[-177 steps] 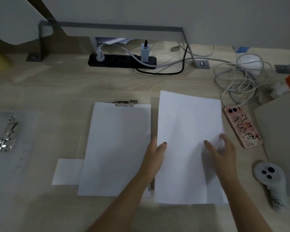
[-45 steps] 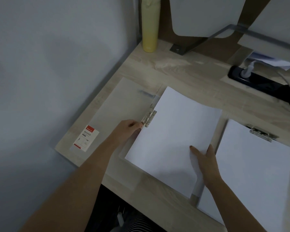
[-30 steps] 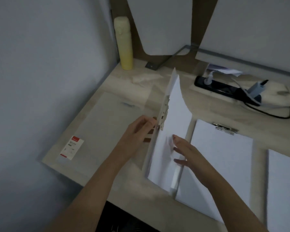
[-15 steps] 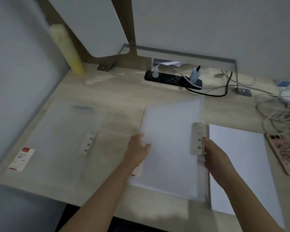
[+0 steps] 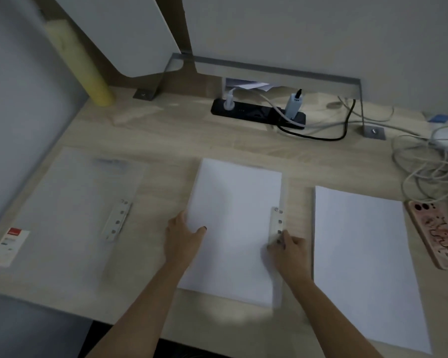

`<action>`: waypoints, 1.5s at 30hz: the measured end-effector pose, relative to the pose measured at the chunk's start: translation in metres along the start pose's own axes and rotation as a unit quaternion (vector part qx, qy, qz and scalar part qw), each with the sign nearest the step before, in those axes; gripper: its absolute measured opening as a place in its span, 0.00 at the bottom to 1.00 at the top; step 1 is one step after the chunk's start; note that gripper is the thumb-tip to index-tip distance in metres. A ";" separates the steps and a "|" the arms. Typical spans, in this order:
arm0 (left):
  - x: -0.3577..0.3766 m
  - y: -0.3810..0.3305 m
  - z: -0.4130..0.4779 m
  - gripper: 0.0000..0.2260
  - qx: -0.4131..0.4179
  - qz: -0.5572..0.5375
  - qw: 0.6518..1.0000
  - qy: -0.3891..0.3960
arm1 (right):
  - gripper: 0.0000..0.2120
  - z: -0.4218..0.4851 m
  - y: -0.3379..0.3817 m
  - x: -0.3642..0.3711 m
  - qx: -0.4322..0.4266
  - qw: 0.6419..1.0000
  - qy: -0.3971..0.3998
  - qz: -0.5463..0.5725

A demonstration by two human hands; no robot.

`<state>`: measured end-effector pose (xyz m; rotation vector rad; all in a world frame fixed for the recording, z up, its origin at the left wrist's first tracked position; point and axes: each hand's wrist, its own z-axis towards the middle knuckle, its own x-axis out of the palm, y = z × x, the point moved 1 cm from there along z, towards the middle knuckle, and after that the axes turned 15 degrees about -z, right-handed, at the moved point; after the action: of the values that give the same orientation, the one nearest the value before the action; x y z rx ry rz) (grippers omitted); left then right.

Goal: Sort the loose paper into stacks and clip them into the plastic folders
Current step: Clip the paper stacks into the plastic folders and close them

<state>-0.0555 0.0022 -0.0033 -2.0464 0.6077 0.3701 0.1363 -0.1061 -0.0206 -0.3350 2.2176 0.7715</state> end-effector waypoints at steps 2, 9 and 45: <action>-0.009 0.005 0.007 0.30 0.001 0.022 0.999 -0.024 | 0.16 0.001 0.009 0.011 -0.010 1.000 0.013 -0.020; -0.066 0.014 0.035 0.23 0.069 0.084 0.994 -0.029 | 0.23 -0.004 0.047 0.016 -0.029 0.998 0.025 -0.041; -0.298 0.005 0.099 0.18 0.176 -0.161 0.955 -0.179 | 0.39 -0.023 0.171 0.095 -0.250 0.905 0.096 -0.330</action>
<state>-0.3084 0.1659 0.0868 -1.6438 0.1015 0.3940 -0.0196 0.0136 -0.0045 -1.3832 1.8412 0.9273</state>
